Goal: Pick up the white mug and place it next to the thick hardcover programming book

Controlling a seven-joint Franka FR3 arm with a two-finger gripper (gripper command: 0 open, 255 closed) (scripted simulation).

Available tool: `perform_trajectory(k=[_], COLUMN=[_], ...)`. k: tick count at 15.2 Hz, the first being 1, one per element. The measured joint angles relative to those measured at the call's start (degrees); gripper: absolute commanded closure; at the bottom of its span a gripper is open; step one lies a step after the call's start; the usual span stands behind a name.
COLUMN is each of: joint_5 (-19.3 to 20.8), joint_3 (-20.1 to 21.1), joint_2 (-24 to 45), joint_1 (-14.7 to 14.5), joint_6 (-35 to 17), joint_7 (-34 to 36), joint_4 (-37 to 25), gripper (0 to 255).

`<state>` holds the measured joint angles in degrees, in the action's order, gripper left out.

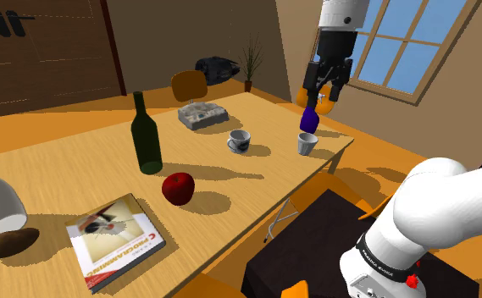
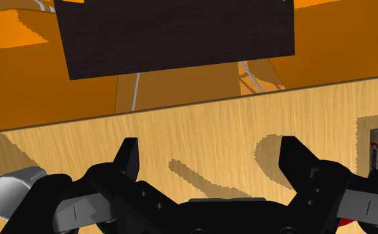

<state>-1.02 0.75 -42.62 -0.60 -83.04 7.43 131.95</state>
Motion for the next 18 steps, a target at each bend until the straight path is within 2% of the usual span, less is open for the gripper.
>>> perform_trajectory(k=[2, 6, 13, 18], joint_5=[0.1, 1.17, 2.46, 2.14], joint_3=[-0.16, -1.94, -5.51, -7.52], joint_2=[0.66, 5.26, 17.61, 27.34], joint_1=[0.03, 0.5, 1.36, 1.7], joint_6=[-0.78, -6.91, -18.21, -24.93], joint_7=[-0.24, -2.62, -7.55, -10.91], joint_4=[0.12, 1.54, 0.07, -3.29], gripper=[0, 0, 0, 0])
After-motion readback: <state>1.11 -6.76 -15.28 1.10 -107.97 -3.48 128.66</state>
